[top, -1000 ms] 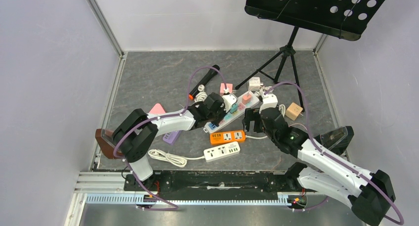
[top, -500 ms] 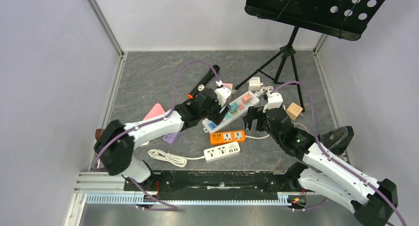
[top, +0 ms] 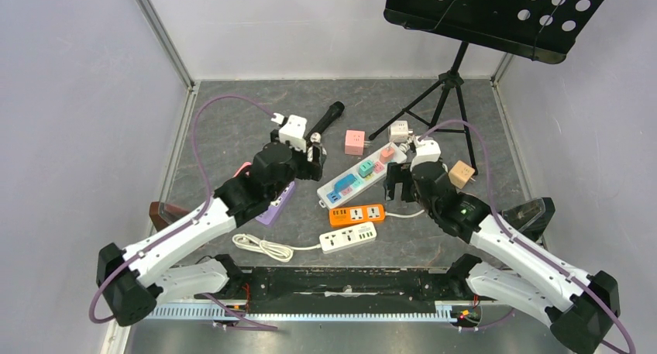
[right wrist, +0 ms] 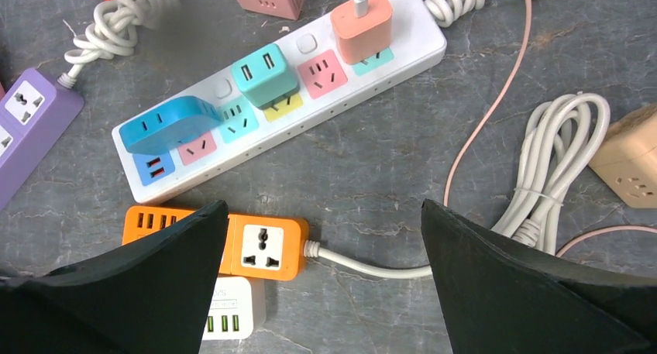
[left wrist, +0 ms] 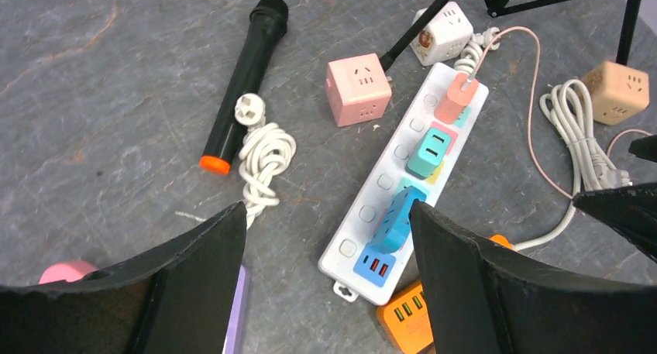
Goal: Insert the plug
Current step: Move the socket to the center of the board.
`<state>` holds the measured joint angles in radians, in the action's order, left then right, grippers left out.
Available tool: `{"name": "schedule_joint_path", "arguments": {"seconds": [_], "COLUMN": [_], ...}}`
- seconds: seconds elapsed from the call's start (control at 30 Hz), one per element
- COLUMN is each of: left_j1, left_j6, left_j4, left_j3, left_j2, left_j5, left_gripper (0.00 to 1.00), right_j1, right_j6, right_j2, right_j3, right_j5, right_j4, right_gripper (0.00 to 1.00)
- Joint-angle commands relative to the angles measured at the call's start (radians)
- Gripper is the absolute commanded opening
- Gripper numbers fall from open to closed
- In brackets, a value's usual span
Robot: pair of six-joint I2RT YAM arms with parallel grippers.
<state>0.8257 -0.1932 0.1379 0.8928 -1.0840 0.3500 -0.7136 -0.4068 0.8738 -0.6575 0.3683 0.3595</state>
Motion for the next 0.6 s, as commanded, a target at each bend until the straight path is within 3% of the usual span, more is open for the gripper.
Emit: {"name": "schedule_joint_path", "arguments": {"seconds": [0.0, 0.23, 0.4, 0.57], "left_j1": [-0.003, -0.005, -0.005, -0.006], "left_j6": [-0.128, -0.267, -0.351, -0.402], "left_j4": [0.115, 0.311, 0.312, 0.308], "left_j3": [-0.023, -0.066, -0.164, -0.214], "left_j2": [0.098, 0.169, 0.195, 0.18], "left_j5": [0.084, 0.027, -0.115, -0.088], "left_gripper": [0.83, 0.8, 0.74, 0.74], "right_j1": [0.018, 0.019, 0.019, 0.019], "right_j6": [0.023, 0.071, 0.044, 0.0], "right_j2": [0.035, 0.127, 0.189, 0.208], "right_j3": [-0.083, -0.104, -0.041, 0.011], "right_j5": [0.01, -0.162, -0.26, -0.306], "right_j4": [0.006, -0.008, -0.032, -0.065], "right_gripper": [0.95, 0.83, 0.76, 0.73]}}
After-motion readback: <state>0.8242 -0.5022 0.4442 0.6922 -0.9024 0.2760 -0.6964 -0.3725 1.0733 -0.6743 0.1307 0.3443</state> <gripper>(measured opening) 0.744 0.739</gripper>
